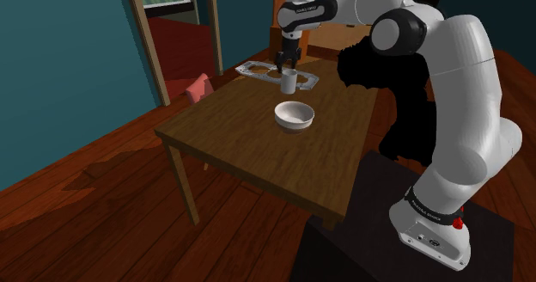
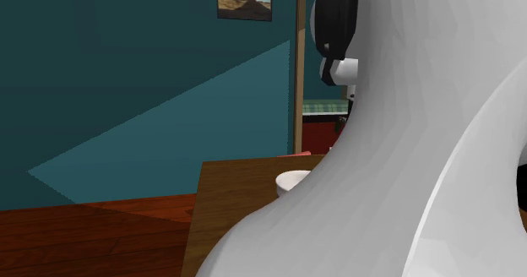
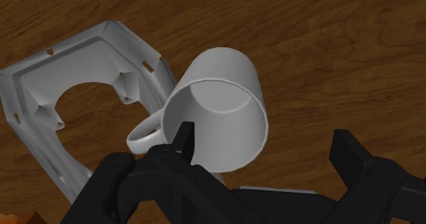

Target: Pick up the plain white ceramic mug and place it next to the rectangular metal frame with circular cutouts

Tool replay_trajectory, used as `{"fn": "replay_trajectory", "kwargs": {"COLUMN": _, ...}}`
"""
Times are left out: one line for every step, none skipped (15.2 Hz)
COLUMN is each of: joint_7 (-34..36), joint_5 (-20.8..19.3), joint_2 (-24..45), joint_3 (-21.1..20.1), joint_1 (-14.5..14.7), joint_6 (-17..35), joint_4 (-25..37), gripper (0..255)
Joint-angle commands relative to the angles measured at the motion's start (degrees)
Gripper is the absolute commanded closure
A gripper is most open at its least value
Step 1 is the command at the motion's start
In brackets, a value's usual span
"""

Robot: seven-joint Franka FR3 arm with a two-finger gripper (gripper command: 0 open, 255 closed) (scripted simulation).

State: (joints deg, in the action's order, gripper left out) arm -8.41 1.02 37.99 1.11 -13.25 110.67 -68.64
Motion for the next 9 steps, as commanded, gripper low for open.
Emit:
{"fn": "replay_trajectory", "kwargs": {"joint_7": 0.31, "joint_5": -0.07, "joint_2": -1.07, "joint_3": -0.02, "joint_1": 0.23, "joint_6": -2.8, "joint_4": 1.71, "gripper": 0}}
{"fn": "replay_trajectory", "kwargs": {"joint_7": 0.32, "joint_5": -0.08, "joint_2": -1.32, "joint_3": -0.02, "joint_1": 0.22, "joint_6": -4.15, "joint_4": 2.81, "gripper": 0}}
{"fn": "replay_trajectory", "kwargs": {"joint_7": 0.32, "joint_5": -0.08, "joint_2": -1.32, "joint_3": -0.02, "joint_1": 0.22, "joint_6": -4.15, "joint_4": 2.81, "gripper": 0}}
{"fn": "replay_trajectory", "kwargs": {"joint_7": 0.32, "joint_5": -0.08, "joint_2": -1.33, "joint_3": -0.02, "joint_1": 0.22, "joint_6": -4.15, "joint_4": 2.79, "gripper": 0}}
{"fn": "replay_trajectory", "kwargs": {"joint_7": 0.32, "joint_5": -0.08, "joint_2": -1.32, "joint_3": -0.02, "joint_1": 0.22, "joint_6": -4.15, "joint_4": 2.8, "gripper": 0}}
{"fn": "replay_trajectory", "kwargs": {"joint_7": 0.32, "joint_5": -0.08, "joint_2": -1.32, "joint_3": -0.02, "joint_1": 0.22, "joint_6": -4.15, "joint_4": 2.81, "gripper": 0}}
{"fn": "replay_trajectory", "kwargs": {"joint_7": 0.32, "joint_5": -0.08, "joint_2": -1.32, "joint_3": -0.02, "joint_1": 0.22, "joint_6": -4.15, "joint_4": 2.81, "gripper": 0}}
{"fn": "replay_trajectory", "kwargs": {"joint_7": 0.32, "joint_5": -0.08, "joint_2": -1.32, "joint_3": -0.02, "joint_1": 0.22, "joint_6": -4.15, "joint_4": 2.81, "gripper": 0}}
{"fn": "replay_trajectory", "kwargs": {"joint_7": 0.32, "joint_5": -0.08, "joint_2": -1.32, "joint_3": -0.02, "joint_1": 0.22, "joint_6": -4.15, "joint_4": 2.81, "gripper": 0}}
